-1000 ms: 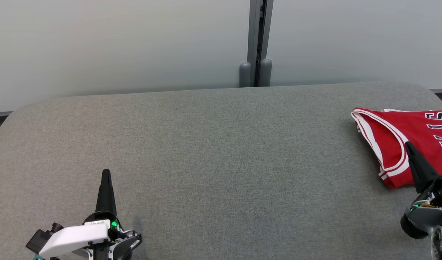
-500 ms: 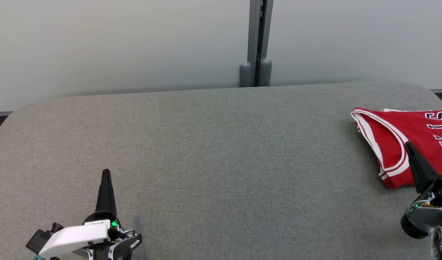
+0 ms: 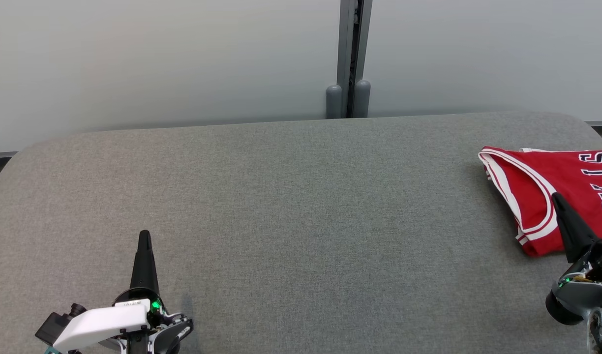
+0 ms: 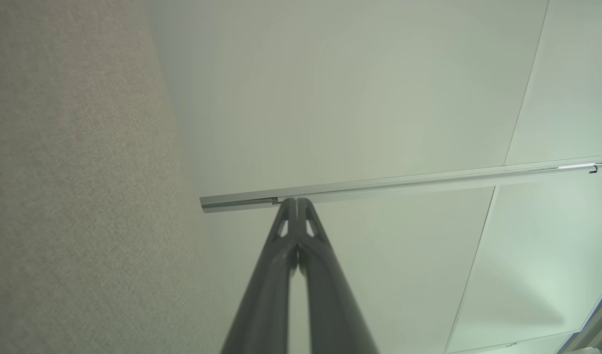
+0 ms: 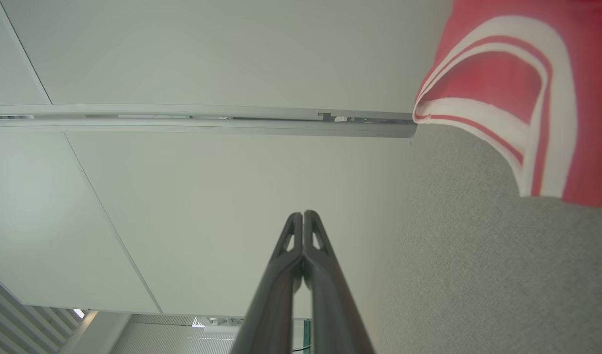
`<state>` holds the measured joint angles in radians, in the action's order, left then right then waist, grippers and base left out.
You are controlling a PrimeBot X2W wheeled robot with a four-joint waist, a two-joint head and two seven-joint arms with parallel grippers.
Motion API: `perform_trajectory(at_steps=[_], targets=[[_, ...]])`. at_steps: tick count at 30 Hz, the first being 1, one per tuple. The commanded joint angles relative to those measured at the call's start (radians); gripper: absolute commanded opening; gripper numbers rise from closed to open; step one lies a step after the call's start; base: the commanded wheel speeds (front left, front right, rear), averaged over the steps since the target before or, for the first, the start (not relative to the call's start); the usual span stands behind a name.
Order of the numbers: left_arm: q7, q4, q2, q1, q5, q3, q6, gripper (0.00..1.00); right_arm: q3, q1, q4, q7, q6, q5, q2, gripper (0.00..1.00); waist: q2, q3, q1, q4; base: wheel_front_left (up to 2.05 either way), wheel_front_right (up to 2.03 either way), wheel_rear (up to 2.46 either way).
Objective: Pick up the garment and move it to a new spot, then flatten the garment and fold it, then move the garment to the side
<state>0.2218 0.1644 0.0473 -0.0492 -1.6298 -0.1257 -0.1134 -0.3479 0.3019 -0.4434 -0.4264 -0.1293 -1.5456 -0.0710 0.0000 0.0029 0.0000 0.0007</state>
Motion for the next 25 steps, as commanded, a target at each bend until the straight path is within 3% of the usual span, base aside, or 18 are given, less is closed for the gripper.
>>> perform_trajectory(at_steps=[1,25], targets=[[0.002,0.0,0.002,-0.018,-0.003,0.004,-0.006,0.0,0.0,0.003,-0.005,0.003,-0.003,-0.003,-0.008,0.0,0.0,0.0,0.0,0.0,0.0,0.0,0.0],[0.002,0.0,0.002,-0.018,-0.003,0.004,-0.006,0.0,0.002,0.002,-0.005,0.003,-0.003,-0.004,-0.009,0.0,0.0,0.0,0.0,0.0,0.0,0.0,0.0]])
